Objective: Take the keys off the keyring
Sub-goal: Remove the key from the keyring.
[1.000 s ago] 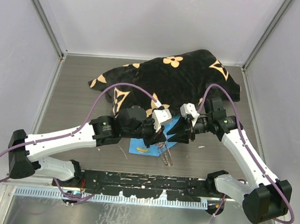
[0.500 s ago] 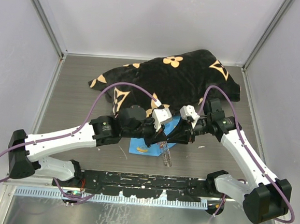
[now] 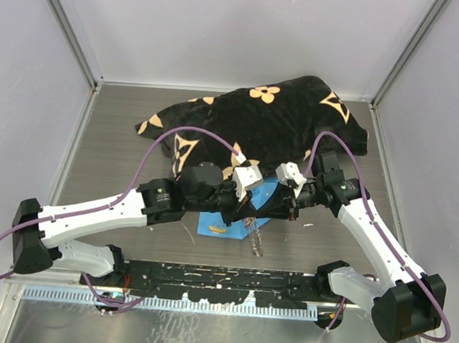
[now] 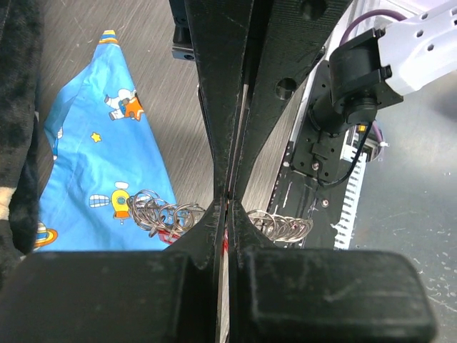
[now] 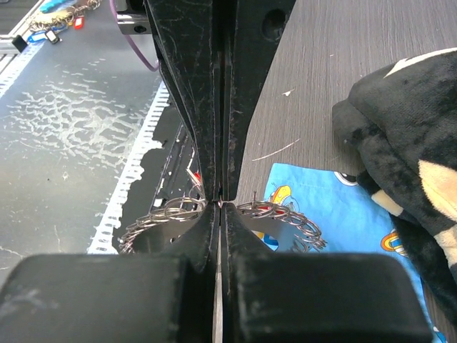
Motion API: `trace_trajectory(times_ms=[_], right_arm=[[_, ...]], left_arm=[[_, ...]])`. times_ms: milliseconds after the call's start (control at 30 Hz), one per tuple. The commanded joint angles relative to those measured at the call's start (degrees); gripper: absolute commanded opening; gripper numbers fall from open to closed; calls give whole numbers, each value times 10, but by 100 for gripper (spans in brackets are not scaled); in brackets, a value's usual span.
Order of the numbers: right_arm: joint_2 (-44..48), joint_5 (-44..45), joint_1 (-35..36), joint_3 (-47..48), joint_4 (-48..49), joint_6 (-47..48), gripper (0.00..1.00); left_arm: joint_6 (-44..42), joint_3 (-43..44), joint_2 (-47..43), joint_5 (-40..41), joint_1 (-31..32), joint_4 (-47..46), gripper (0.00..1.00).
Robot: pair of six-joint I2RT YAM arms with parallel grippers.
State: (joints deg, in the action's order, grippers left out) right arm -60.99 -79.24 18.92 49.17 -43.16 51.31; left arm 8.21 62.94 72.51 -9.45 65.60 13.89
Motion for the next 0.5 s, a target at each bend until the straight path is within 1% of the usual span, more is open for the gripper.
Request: trace_trajectory(times_ms=[0, 200, 400, 467], right_arm=[[11, -34, -6, 14, -14, 11, 1], [18, -39, -13, 15, -14, -1, 1], [39, -52, -35, 4, 7, -29, 1], [45, -56, -43, -2, 16, -40, 1]], left_arm=[[27, -23, -40, 2, -3, -111, 3], [65, -95, -99, 15, -3, -183, 26], [122, -171, -154, 31, -3, -259, 55], [145, -200, -172, 36, -3, -292, 63]])
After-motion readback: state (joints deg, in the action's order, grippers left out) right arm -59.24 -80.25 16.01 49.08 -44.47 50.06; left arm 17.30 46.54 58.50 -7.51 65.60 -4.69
